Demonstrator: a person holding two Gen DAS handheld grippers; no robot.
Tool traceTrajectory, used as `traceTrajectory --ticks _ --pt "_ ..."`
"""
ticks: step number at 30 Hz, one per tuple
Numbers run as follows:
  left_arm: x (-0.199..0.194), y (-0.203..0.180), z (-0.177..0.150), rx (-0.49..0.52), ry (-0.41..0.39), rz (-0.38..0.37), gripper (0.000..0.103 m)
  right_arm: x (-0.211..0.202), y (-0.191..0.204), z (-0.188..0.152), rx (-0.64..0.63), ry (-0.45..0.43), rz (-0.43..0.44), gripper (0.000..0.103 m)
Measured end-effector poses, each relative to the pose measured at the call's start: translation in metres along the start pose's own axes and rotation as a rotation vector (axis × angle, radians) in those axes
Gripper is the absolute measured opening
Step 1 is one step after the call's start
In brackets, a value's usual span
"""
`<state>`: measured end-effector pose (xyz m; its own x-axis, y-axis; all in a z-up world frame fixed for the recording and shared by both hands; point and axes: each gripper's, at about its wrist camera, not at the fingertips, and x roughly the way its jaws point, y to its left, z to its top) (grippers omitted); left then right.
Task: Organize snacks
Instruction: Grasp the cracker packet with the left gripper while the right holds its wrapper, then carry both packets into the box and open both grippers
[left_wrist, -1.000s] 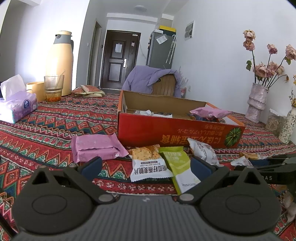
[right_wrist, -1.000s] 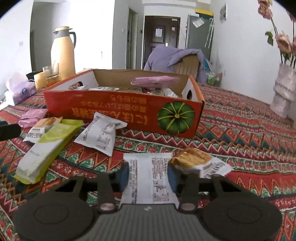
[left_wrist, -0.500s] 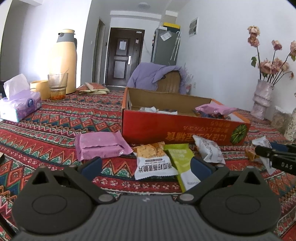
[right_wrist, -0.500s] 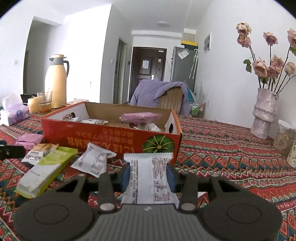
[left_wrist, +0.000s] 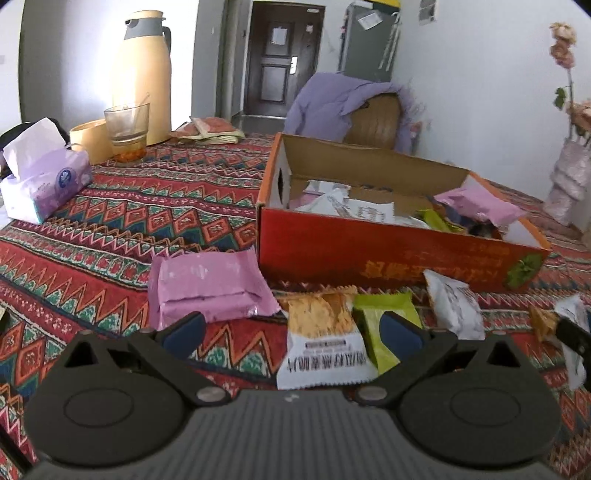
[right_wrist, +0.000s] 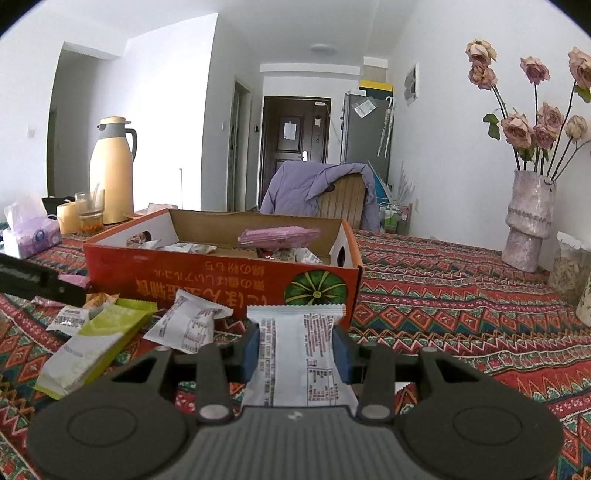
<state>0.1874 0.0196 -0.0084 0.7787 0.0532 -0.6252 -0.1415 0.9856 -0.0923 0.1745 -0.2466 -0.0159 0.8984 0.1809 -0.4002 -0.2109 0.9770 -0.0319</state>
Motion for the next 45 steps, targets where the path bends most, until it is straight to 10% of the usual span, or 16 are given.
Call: traceTrajectory --ticks 18,45 --pt "0.022 -0.006 -0.009 0.014 0.045 0.009 0.046 0.0 -0.003 0.0 0.023 -0.003 0.009 0.041" --pt "-0.04 -0.011 -0.011 0.075 -0.182 -0.097 0.043 -0.004 -0.001 -0.002 0.018 -0.025 0.009 0.041"
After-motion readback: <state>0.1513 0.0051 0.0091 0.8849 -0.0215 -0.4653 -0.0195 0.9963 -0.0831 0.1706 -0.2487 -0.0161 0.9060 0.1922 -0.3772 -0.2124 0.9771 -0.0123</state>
